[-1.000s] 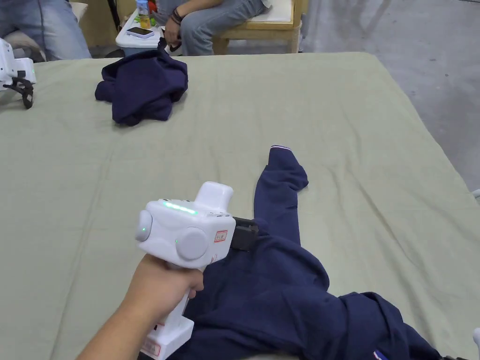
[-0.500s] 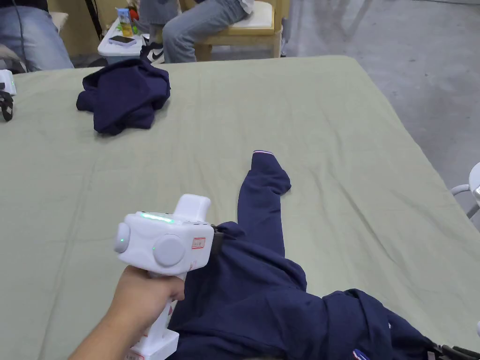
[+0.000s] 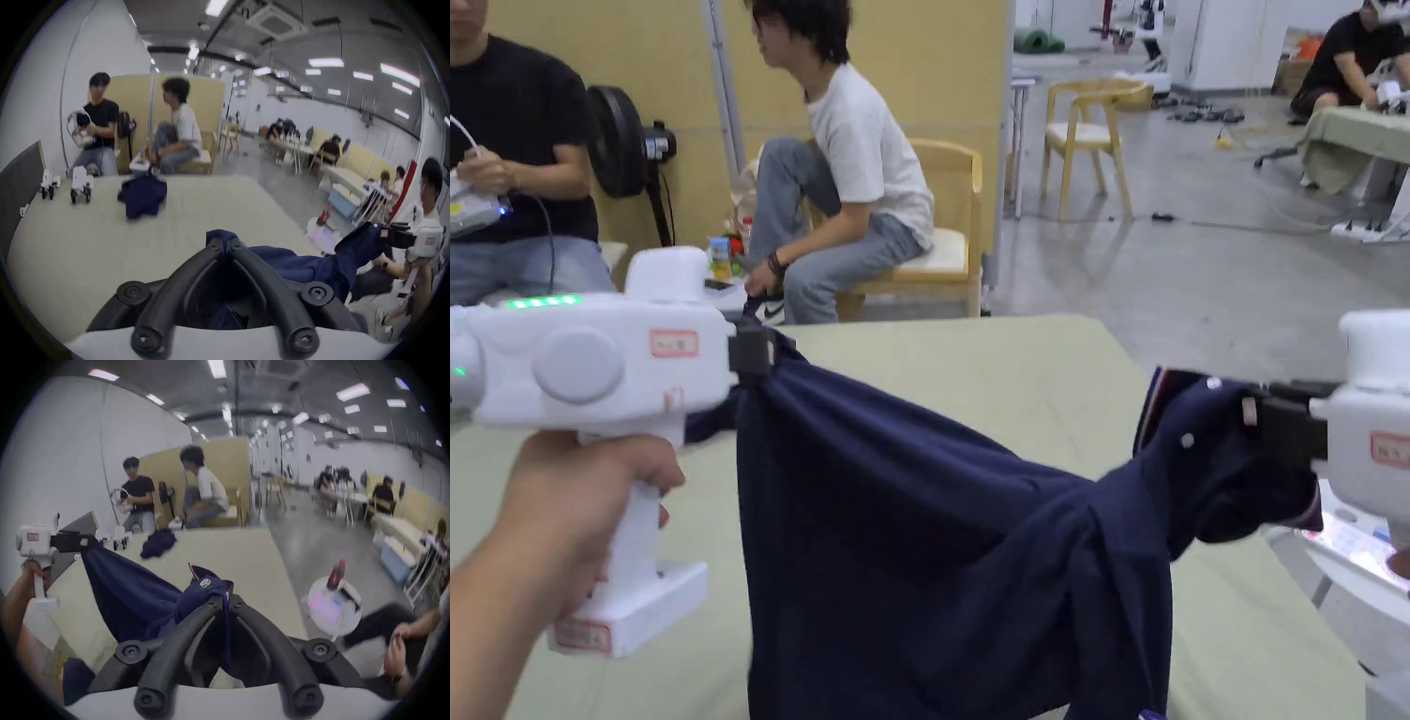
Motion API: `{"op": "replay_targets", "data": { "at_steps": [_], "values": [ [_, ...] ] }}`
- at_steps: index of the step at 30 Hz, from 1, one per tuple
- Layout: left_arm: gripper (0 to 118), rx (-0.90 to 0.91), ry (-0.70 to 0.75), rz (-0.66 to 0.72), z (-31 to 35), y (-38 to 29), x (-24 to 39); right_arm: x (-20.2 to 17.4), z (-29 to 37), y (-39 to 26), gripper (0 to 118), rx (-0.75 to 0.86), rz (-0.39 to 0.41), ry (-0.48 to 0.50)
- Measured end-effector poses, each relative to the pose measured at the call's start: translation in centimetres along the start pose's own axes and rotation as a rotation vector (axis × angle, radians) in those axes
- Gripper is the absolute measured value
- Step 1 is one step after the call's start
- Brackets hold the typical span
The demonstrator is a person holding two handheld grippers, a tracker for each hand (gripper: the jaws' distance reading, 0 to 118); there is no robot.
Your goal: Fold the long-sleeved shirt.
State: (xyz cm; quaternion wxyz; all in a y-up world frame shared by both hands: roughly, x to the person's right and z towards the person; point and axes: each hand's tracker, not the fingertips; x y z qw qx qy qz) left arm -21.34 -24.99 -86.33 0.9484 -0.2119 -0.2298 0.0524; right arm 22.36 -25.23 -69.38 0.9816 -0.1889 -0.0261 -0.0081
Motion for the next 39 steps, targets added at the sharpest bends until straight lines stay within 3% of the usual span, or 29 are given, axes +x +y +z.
{"op": "replay_targets", "data": {
  "at_steps": [3,6,16,21,39],
  "values": [
    [0,0.115,0.062,-0.077,4.8,6.3,0.2,0.9,2.0,6.4,5,0.138,-0.023,-0.008],
    [0,0.214,0.103,-0.114,9.2,12.0,0.4,1.6,4.2,12.2,5,0.245,0.029,-0.043],
    [0,0.393,0.233,-0.116,17.3,23.8,-0.2,3.2,9.6,26.0,5,0.448,0.002,-0.079],
    [0,0.402,0.247,-0.064,16.1,27.7,-2.7,2.2,8.9,31.4,5,0.494,0.001,-0.079],
    [0,0.506,0.311,-0.093,7.6,40.1,-2.8,-1.8,-2.5,45.8,5,0.550,0.084,-0.166]
  ]
}}
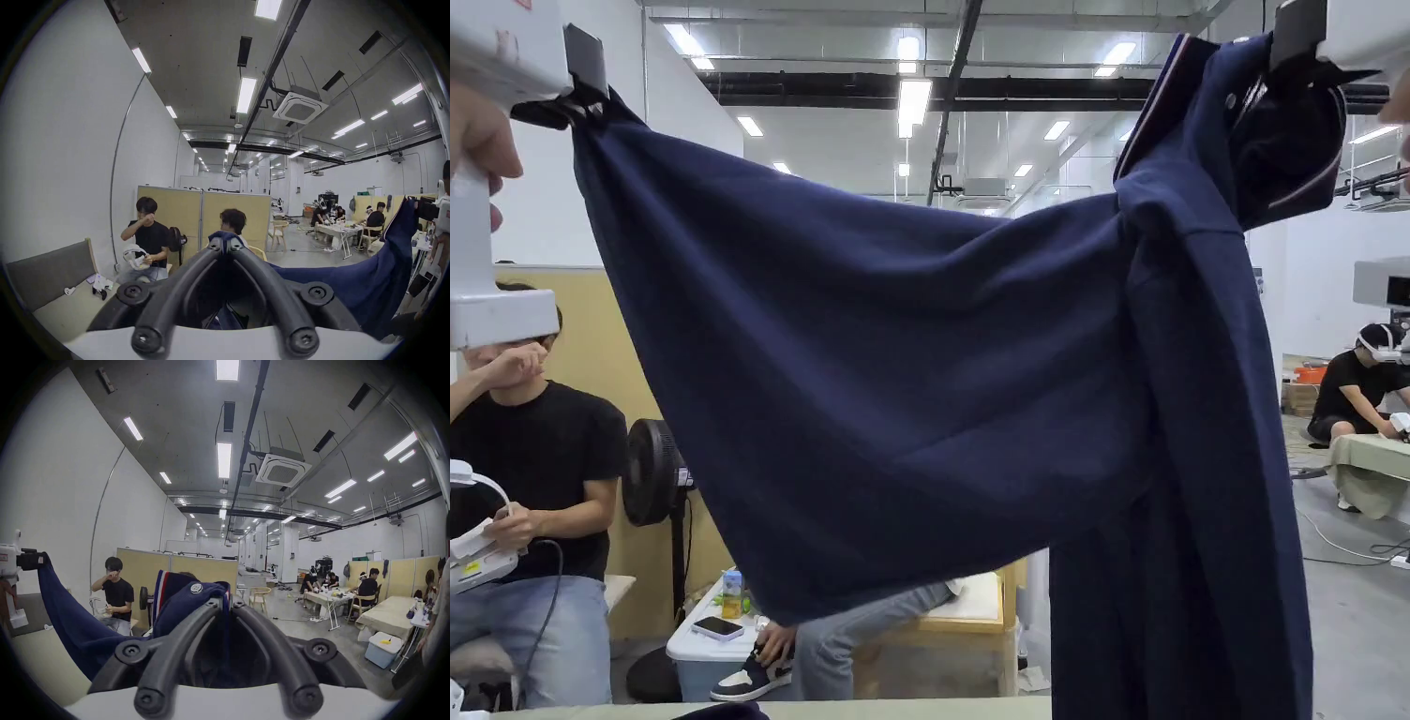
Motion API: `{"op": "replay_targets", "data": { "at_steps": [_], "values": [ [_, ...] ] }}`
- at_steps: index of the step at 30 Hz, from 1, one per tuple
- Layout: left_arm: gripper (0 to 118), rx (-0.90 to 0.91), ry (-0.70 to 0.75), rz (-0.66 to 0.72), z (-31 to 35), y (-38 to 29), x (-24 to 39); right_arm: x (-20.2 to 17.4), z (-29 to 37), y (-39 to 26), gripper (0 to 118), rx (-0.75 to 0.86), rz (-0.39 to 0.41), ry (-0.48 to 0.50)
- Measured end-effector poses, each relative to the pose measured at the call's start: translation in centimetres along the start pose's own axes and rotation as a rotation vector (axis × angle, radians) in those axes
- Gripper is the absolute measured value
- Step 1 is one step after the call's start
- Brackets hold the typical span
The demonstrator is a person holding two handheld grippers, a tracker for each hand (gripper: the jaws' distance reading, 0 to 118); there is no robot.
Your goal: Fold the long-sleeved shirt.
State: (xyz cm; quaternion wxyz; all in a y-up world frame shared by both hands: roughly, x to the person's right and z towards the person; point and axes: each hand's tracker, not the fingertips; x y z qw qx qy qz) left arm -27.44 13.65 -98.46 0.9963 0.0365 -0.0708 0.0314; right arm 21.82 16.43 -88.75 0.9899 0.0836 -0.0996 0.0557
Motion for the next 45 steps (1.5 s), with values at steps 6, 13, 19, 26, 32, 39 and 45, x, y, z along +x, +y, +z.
{"op": "replay_targets", "data": {
  "at_steps": [6,13,19,26,32,39,45],
  "values": [
    [0,0.028,0.020,-0.044,-4.0,-0.8,1.0,-1.5,-2.4,-0.5,5,0.034,0.016,-0.007],
    [0,-0.021,-0.012,-0.004,-7.6,-11.2,0.8,-1.5,-6.8,-11.2,5,-0.067,-0.044,0.101],
    [0,-0.222,-0.066,0.040,-8.1,-28.0,2.3,-4.1,-6.3,-28.8,5,-0.321,-0.043,0.145],
    [0,-0.551,-0.055,0.134,-1.5,-50.1,4.6,-9.2,3.4,-52.8,5,-0.673,-0.094,0.169],
    [0,-0.835,0.003,0.129,7.5,-63.5,2.7,-10.6,14.1,-65.2,5,-0.931,-0.181,0.173],
    [0,-0.848,0.031,0.173,22.7,-64.4,-3.0,-5.4,27.1,-62.3,5,-0.932,-0.231,0.141],
    [0,-0.904,0.049,0.143,32.8,-63.9,-5.2,-2.6,38.4,-61.4,5,-1.044,-0.211,0.115]
  ]
}}
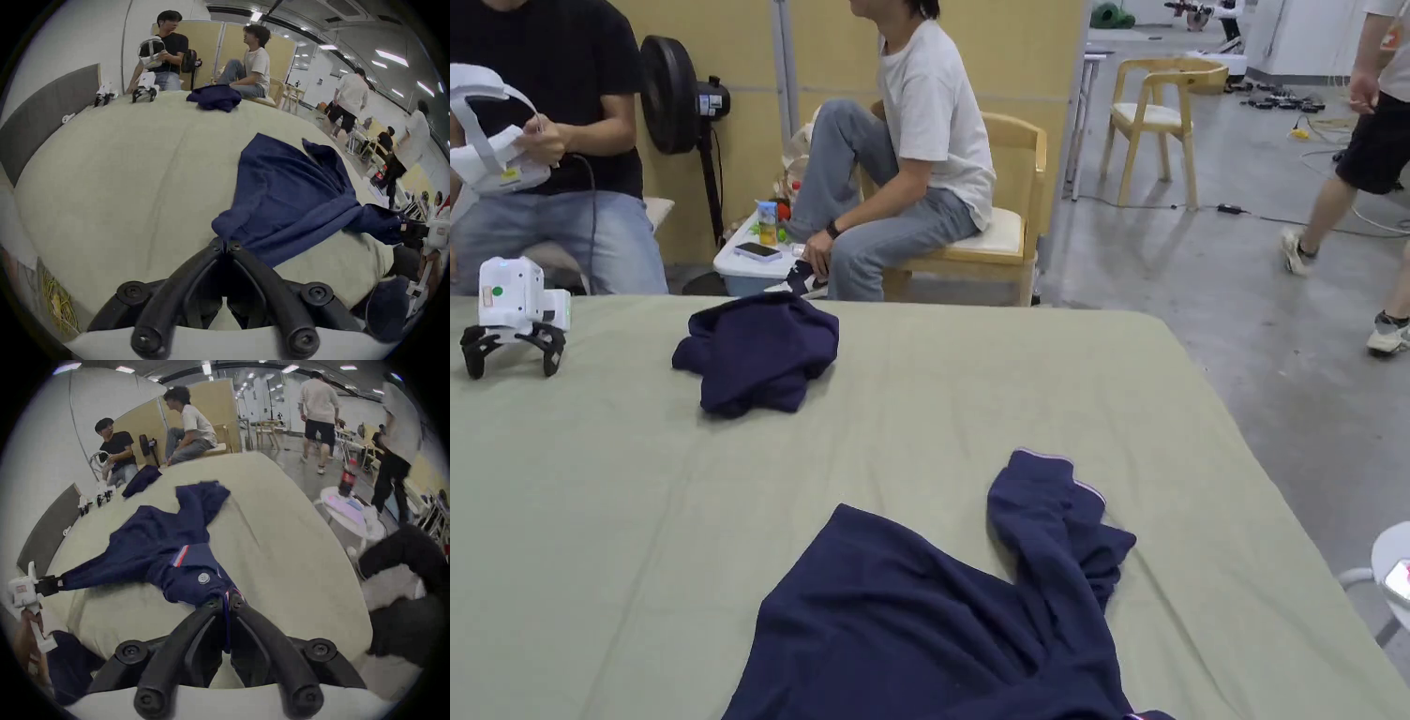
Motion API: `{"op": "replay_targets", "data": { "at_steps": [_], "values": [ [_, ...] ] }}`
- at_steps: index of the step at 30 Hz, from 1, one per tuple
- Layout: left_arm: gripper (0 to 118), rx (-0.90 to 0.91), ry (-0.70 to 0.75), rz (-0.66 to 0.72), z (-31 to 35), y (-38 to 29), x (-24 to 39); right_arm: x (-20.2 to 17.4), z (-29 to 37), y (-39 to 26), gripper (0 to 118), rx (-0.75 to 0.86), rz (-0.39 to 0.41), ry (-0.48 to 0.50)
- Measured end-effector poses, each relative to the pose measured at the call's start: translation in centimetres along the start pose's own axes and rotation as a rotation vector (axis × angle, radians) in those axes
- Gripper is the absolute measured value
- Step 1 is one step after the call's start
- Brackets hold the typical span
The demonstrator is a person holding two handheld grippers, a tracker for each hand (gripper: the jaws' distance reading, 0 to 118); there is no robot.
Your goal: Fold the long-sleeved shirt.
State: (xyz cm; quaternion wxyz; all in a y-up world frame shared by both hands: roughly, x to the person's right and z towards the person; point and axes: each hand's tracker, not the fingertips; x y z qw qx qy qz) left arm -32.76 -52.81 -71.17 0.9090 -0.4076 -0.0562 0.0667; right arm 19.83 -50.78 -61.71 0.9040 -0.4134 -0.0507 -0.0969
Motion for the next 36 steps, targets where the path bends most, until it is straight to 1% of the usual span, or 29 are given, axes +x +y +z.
{"op": "replay_targets", "data": {
  "at_steps": [1,2,3,4,5,7,9,10,11,12,13,14,15,16,18,21,23,24,25,26,27,28,29,30,31,32,33,34,36],
  "values": [
    [0,-0.013,0.001,-0.008,0.4,-1.1,-0.3,0.2,0.2,-1.6,5,-0.038,0.013,-0.021],
    [0,-0.044,0.043,-0.033,0.5,-2.3,-0.4,0.3,0.1,-3.1,5,-0.076,0.027,-0.041],
    [0,-0.071,0.094,-0.051,0.4,-3.3,-0.5,1.1,-1.3,-4.9,5,-0.125,0.017,-0.039],
    [0,-0.092,0.086,-0.064,0.4,-4.2,0.0,1.1,-1.6,-5.9,5,-0.156,-0.005,-0.034],
    [0,-0.091,0.063,-0.060,0.4,-4.7,0.1,1.0,-1.8,-6.7,5,-0.174,-0.010,-0.025],
    [0,-0.105,0.051,-0.056,0.8,-5.6,0.5,-0.3,-0.9,-6.4,5,-0.147,0.017,-0.011],
    [0,-0.085,0.040,-0.073,1.7,-5.7,1.2,-0.6,-0.1,-5.6,6,-0.105,0.016,0.003],
    [4,-0.060,0.042,-0.086,2.4,-5.5,1.5,-0.5,0.4,-5.1,15,-0.079,-0.008,0.010],
    [24,-0.039,0.042,-0.109,3.3,-5.0,1.8,0.1,1.0,-4.3,46,-0.063,-0.025,0.039],
    [53,-0.015,0.043,-0.133,4.5,-4.2,2.2,0.2,1.9,-3.5,82,-0.055,-0.030,0.052],
    [84,0.011,0.056,-0.136,5.5,-3.5,2.4,0.1,2.8,-2.8,107,-0.037,-0.028,0.054],
    [107,0.023,0.048,-0.134,6.6,-2.7,2.7,-0.1,4.0,-2.2,117,0.012,-0.019,0.076],
    [111,0.066,0.028,-0.129,7.8,-1.9,3.0,-0.5,5.4,-1.3,117,0.085,-0.005,0.115],
    [111,0.108,-0.006,-0.120,8.8,-1.3,3.4,-0.8,6.6,-0.8,117,0.139,0.008,0.148],
    [111,0.149,-0.069,-0.096,10.4,-0.6,4.3,-2.0,8.3,0.0,117,0.179,0.016,0.183],
    [111,0.118,-0.130,-0.068,9.8,-1.6,5.9,-4.5,8.4,-1.3,117,0.194,0.024,0.172],
    [111,0.039,-0.127,-0.058,8.3,-3.1,7.1,-6.3,7.1,-3.5,117,0.177,0.032,0.124],
    [108,-0.002,-0.123,-0.051,7.1,-4.2,7.4,-7.1,6.8,-4.8,117,0.166,0.034,0.123],
    [98,-0.016,-0.131,-0.056,6.6,-5.1,8.0,-7.6,6.5,-6.1,115,0.162,0.029,0.141],
    [63,-0.013,-0.141,-0.060,6.3,-6.0,8.6,-8.0,6.3,-7.3,107,0.148,0.012,0.194],
    [21,-0.029,-0.138,-0.067,6.0,-6.8,9.3,-8.3,5.8,-8.2,92,0.120,-0.010,0.235],
    [0,-0.065,-0.121,-0.098,5.6,-7.7,9.9,-8.6,5.5,-8.8,59,0.088,-0.019,0.252],
    [0,-0.065,-0.109,-0.124,5.4,-8.2,10.6,-9.0,4.9,-9.4,2,0.056,-0.003,0.236],
    [0,-0.087,-0.141,-0.148,5.1,-8.5,11.0,-9.4,4.6,-10.0,1,0.070,0.030,0.180],
    [0,-0.107,-0.167,-0.156,5.0,-8.7,11.2,-8.9,3.8,-10.7,1,0.057,0.062,0.120],
    [0,-0.099,-0.166,-0.146,4.8,-8.7,11.3,-8.4,3.3,-10.8,1,0.025,0.031,0.197],
    [0,-0.099,-0.167,-0.149,4.7,-8.6,11.5,-8.0,3.0,-10.8,1,-0.005,-0.008,0.232],
    [0,-0.099,-0.170,-0.153,4.6,-8.4,11.6,-7.8,2.9,-10.9,1,-0.001,-0.025,0.219],
    [0,-0.100,-0.172,-0.156,3.8,-8.0,11.5,-7.7,3.0,-9.6,1,0.006,-0.016,0.196]
  ]
}}
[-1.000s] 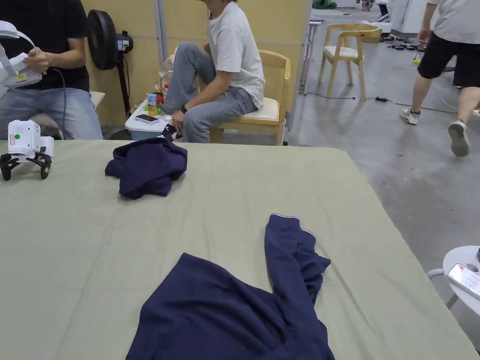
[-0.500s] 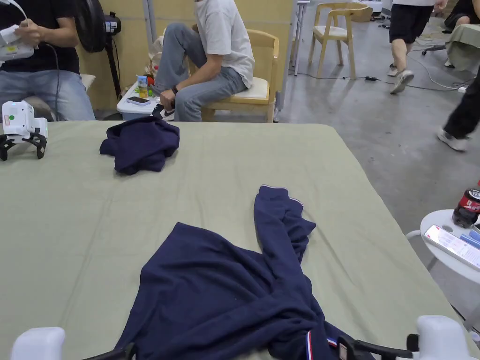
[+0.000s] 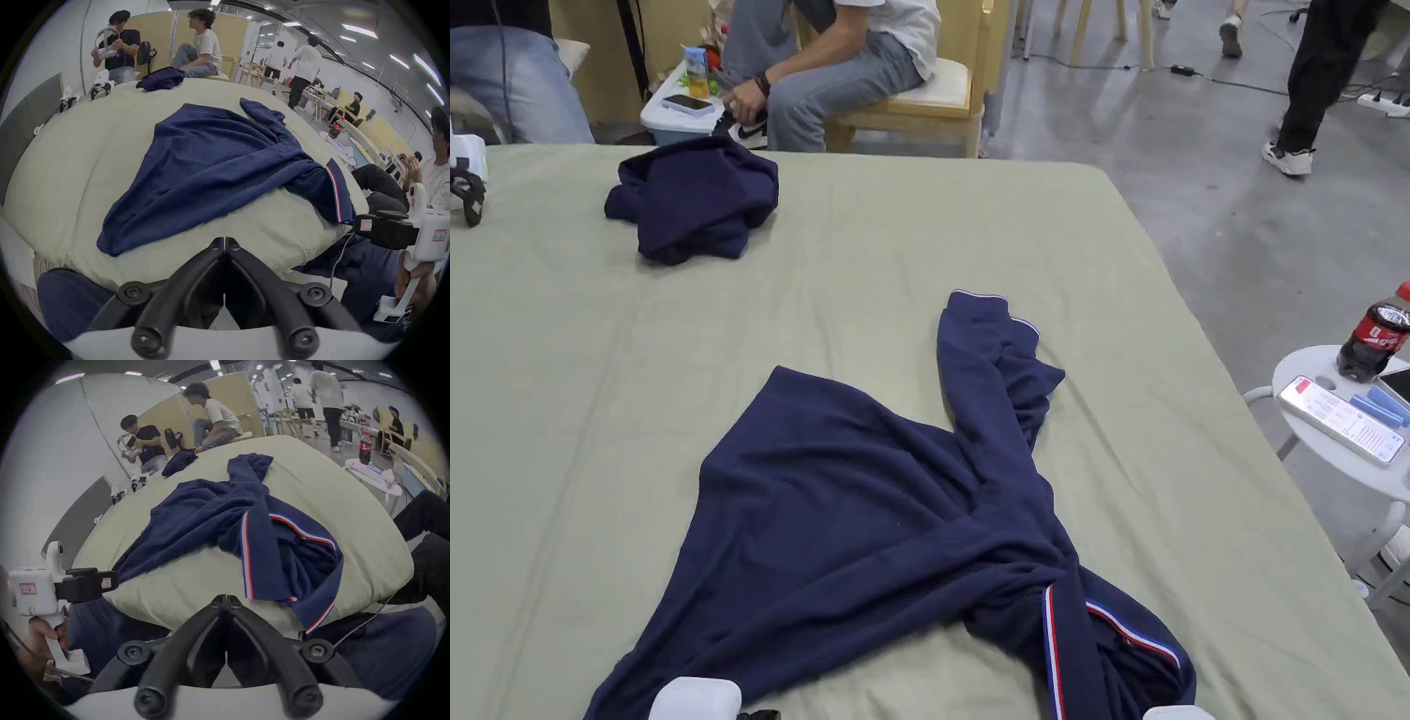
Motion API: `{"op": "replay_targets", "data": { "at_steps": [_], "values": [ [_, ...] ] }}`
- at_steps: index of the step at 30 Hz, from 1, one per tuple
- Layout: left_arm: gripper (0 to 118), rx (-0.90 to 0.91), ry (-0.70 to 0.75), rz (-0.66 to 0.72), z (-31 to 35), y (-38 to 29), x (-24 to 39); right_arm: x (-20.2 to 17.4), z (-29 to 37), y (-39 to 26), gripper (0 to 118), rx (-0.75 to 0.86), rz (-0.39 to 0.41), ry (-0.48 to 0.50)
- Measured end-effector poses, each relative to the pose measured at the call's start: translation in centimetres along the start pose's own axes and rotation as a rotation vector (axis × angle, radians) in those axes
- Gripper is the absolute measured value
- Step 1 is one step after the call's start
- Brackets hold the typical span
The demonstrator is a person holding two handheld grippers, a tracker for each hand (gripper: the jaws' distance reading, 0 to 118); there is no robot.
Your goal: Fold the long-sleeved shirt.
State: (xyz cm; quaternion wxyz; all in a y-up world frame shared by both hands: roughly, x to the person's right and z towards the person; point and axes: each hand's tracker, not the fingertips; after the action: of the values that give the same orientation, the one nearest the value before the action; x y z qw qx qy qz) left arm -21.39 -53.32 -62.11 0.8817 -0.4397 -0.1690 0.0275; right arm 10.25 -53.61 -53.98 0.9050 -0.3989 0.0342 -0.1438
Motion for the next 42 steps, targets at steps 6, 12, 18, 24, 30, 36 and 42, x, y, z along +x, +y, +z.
{"op": "replay_targets", "data": {
  "at_steps": [6,12,18,24,30,36,42],
  "values": [
    [0,0.008,0.003,-0.005,-1.2,2.6,-0.9,4.5,-2.5,10.2,1,0.115,0.051,0.002],
    [0,0.009,-0.003,0.001,-2.9,4.5,-1.3,11.3,-10.9,19.0,66,-0.087,-0.009,0.013],
    [0,-0.003,0.006,0.022,-3.9,4.9,-1.4,12.4,-12.3,15.1,100,-0.276,-0.062,0.112],
    [0,-0.013,0.009,0.019,-3.8,4.7,-1.3,7.7,-8.0,10.9,101,-0.258,-0.009,0.134],
    [0,-0.016,0.043,0.035,-3.3,4.3,-1.7,1.7,-10.7,6.7,91,-0.318,0.261,0.010],
    [0,-0.001,0.092,0.076,-1.2,3.4,-5.3,2.9,-10.8,5.5,24,-0.238,0.289,-0.073],
    [107,-0.016,0.170,0.172,-0.9,3.3,-8.3,2.8,-9.8,6.4,24,-0.244,0.286,-0.089]
  ]
}}
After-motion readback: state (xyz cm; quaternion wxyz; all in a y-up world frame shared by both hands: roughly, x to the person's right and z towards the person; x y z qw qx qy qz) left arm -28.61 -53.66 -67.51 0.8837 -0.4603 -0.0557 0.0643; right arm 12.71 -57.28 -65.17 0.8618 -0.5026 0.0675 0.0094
